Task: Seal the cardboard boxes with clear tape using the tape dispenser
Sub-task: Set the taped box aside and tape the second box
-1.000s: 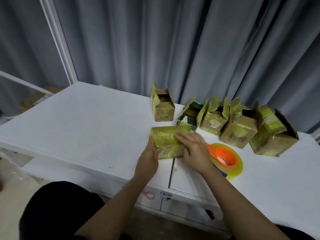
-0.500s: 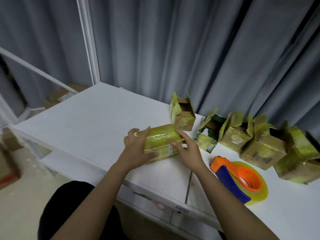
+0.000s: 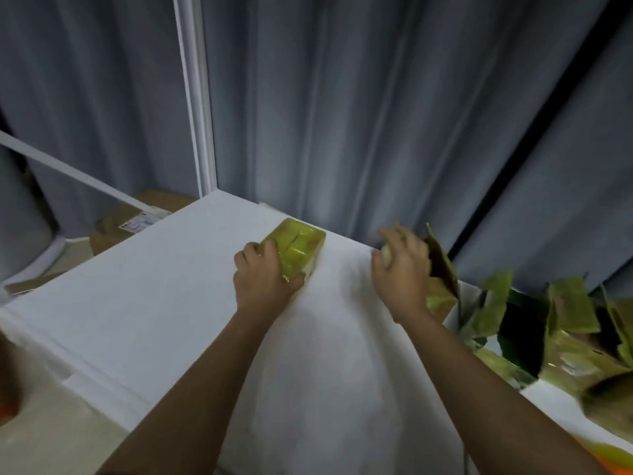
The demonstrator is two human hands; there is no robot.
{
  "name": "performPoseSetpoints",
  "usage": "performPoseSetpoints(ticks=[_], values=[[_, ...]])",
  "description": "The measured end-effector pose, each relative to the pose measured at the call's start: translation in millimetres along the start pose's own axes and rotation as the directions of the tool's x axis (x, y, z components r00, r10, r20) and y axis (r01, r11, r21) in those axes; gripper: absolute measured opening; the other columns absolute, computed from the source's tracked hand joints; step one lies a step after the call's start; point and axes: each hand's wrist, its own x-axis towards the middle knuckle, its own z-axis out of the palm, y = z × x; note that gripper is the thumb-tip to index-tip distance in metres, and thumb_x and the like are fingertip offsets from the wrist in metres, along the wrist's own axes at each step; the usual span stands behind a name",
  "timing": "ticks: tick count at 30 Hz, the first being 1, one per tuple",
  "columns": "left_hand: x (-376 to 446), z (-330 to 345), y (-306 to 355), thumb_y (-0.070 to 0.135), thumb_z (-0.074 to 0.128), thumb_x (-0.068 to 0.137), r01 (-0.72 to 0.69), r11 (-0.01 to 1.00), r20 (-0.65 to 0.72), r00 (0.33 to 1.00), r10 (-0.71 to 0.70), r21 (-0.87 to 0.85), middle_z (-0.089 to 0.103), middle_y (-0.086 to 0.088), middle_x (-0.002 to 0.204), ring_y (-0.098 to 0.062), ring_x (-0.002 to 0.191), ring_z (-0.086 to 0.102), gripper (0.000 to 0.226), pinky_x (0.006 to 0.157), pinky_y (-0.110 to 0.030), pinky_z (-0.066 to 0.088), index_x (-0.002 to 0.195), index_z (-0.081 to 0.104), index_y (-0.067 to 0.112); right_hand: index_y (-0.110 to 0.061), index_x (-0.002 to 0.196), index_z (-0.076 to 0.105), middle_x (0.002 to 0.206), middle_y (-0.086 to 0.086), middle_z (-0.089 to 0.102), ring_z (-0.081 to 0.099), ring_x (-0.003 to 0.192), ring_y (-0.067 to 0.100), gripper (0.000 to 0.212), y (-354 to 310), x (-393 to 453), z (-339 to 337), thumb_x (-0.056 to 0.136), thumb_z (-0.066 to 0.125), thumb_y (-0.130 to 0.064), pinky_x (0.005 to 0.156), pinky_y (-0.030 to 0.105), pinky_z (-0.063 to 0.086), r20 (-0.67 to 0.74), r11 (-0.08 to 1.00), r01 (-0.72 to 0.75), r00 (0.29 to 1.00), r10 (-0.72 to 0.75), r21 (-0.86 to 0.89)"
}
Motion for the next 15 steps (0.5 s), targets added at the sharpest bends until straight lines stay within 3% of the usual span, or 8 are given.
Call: performPoseSetpoints(ticks=[2,4,6,8,9,11,13,15], values=[[22.3,11.8,7.5,0.058,0.076,0.061,-0.018,0.999,-0.072,0.997,0.020,0.034,0.055,-0.022,0.103,-0.039,0.092,0.053,0.074,0.063,-0.042,0.047,0.105,0.057,0.001,-0.019,0.140,0.043,0.145,0.011,0.039,0.032,0.130,0.034,0.055,16.8,4.5,-12.5,0.090,0.058,-0.034,0.104,0.045,0.025,0.022,0.963,-0.125,0.991,0.134,-0.240],[35.4,22.9,15.2,0.065,0.073,0.060,0.026,1.000,-0.018,1.000,-0.025,0.017,0.055,-0.023,0.106,-0.039,0.096,0.053,0.084,0.067,-0.042,0.045,0.109,0.055,0.000,-0.018,0.145,0.030,0.141,0.011,0.043,0.037,0.128,0.032,0.065,31.3,6.3,-20.3,0.091,0.054,-0.045,0.102,0.045,0.025,0.107,0.906,-0.189,0.963,0.246,-0.379],[39.6,35.5,19.0,0.073,0.065,0.064,0.079,0.996,0.104,0.991,-0.083,0.035,0.042,-0.026,0.132,-0.041,0.121,0.040,0.100,0.086,-0.048,0.042,0.131,0.041,0.002,-0.017,0.141,0.033,0.128,0.008,0.057,0.050,0.119,0.030,0.058,41.1,8.5,-21.7,0.092,0.055,-0.039,0.093,0.039,0.033,0.174,0.917,-0.186,0.950,0.260,-0.353],[35.6,38.3,21.3,0.083,0.051,0.065,0.105,0.993,0.150,0.982,-0.113,0.059,0.011,-0.028,0.153,-0.043,0.142,0.011,0.117,0.109,-0.054,0.021,0.148,0.017,0.007,-0.018,0.134,0.045,0.115,0.007,0.065,0.059,0.103,0.028,0.043,41.5,9.5,-25.5,0.092,0.055,-0.026,0.078,0.033,0.041,0.209,0.950,-0.174,0.950,0.232,-0.261],[30.6,34.9,24.2,0.088,0.040,0.066,0.085,0.995,0.147,0.985,-0.092,0.055,0.001,-0.027,0.156,-0.043,0.144,0.000,0.120,0.113,-0.055,0.008,0.151,0.009,0.009,-0.019,0.131,0.050,0.113,0.006,0.066,0.060,0.101,0.027,0.040,39.9,6.7,-28.7,0.092,0.055,-0.021,0.076,0.031,0.043,0.219,0.966,-0.172,0.952,0.214,-0.195],[14.9,22.5,33.4,0.082,0.019,0.072,-0.017,0.999,0.132,0.991,0.024,-0.052,-0.002,-0.023,0.157,-0.039,0.145,-0.007,0.107,0.115,-0.051,-0.003,0.152,0.009,0.011,-0.019,0.128,0.057,0.116,0.004,0.066,0.059,0.107,0.026,0.040,33.9,-6.8,-41.7,0.089,0.058,-0.013,0.083,0.027,0.042,0.215,0.991,-0.121,0.968,0.132,-0.064],[-9.8,9.1,42.8,0.063,0.027,0.088,-0.140,0.944,0.127,0.975,0.185,-0.299,0.003,-0.017,0.159,-0.032,0.146,-0.006,0.080,0.116,-0.045,-0.002,0.151,0.017,0.014,-0.017,0.125,0.061,0.119,0.003,0.066,0.058,0.111,0.024,0.039,29.7,-31.4,-59.2,0.087,0.061,-0.009,0.086,0.022,0.039,0.212,1.000,-0.014,0.977,0.014,0.002],[-41.0,-3.7,53.3,0.049,0.036,0.097,-0.172,0.824,0.114,0.955,0.274,-0.540,0.011,-0.010,0.159,-0.021,0.147,0.000,0.063,0.119,-0.038,0.003,0.150,0.025,0.017,-0.017,0.119,0.066,0.115,0.002,0.069,0.062,0.104,0.024,0.035,30.9,-66.1,-80.3,0.085,0.066,-0.009,0.080,0.019,0.037,0.219,0.995,0.103,0.970,-0.101,0.000]])
